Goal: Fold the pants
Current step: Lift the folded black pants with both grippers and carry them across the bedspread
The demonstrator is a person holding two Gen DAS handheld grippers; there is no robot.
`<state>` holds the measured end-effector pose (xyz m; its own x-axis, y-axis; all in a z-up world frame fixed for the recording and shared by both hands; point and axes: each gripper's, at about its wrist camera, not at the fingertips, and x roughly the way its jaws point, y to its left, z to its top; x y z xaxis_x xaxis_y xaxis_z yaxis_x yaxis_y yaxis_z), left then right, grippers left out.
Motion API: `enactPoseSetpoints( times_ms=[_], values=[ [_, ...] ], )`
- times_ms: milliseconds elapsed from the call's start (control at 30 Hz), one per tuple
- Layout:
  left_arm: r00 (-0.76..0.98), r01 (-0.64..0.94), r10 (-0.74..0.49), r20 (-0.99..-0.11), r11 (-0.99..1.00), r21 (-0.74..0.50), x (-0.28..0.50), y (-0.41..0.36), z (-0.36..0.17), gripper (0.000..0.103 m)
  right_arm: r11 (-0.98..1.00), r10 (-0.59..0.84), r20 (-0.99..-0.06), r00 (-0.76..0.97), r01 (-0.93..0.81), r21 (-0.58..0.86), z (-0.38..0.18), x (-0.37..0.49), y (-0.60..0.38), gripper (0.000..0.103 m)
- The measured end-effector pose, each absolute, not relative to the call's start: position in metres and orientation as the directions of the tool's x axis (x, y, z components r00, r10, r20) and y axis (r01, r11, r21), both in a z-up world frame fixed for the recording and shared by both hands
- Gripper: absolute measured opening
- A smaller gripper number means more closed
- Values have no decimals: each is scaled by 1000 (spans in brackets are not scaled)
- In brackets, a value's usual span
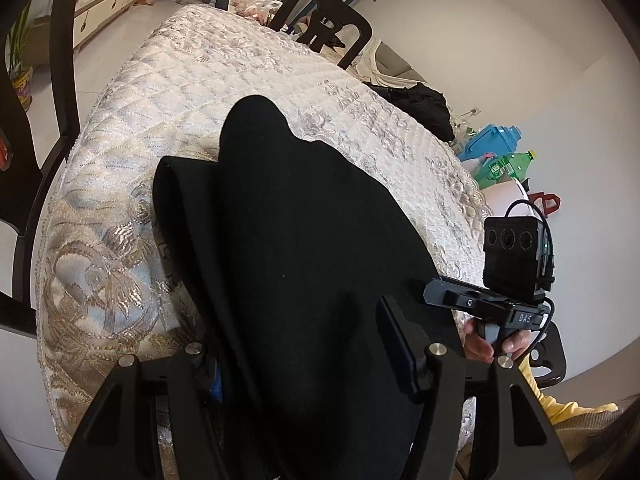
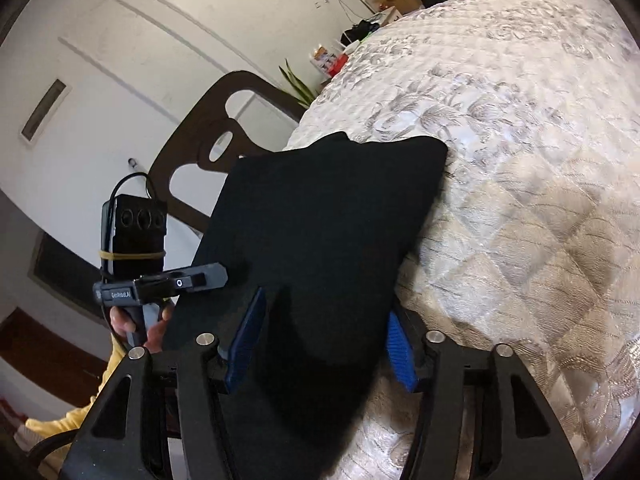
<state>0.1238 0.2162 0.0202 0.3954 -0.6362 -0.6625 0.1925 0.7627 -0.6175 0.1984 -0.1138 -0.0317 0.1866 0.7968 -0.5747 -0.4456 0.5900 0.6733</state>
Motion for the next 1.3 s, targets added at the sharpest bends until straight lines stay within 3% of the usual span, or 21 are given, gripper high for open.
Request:
enactPoseSetpoints(
  times_ms=[100, 133, 200, 367, 500, 933, 1300],
  values=[
    [403, 184, -604, -687, 789, -586, 125, 207, 22, 64, 625, 767, -605, 212, -460, 631, -27, 196, -102, 56],
    [412, 181, -575, -707, 812, -555, 124, 203, 24, 58, 637, 756, -615, 225, -470, 611, -26, 194, -101, 55],
    [427, 174, -522, -738, 849, -500, 122, 199, 26, 51, 672, 718, -645, 261, -498, 548, -23, 189, -94, 50],
    [438, 118, -496, -749, 858, -499, 125, 200, 28, 36, 692, 705, -644, 295, -485, 535, -18, 189, -92, 29],
    [461, 109, -443, -769, 888, -447, 123, 190, 37, 27, 703, 693, -616, 375, -541, 462, 6, 176, -83, 22],
    [526, 166, -487, -697, 863, -477, 129, 151, 88, 26, 717, 689, -535, 488, -565, 408, 56, 163, -115, 20],
    [482, 258, -537, -693, 842, -474, 153, 75, 105, 26, 784, 619, -537, 574, -491, 379, 71, 168, -178, 20]
  ],
)
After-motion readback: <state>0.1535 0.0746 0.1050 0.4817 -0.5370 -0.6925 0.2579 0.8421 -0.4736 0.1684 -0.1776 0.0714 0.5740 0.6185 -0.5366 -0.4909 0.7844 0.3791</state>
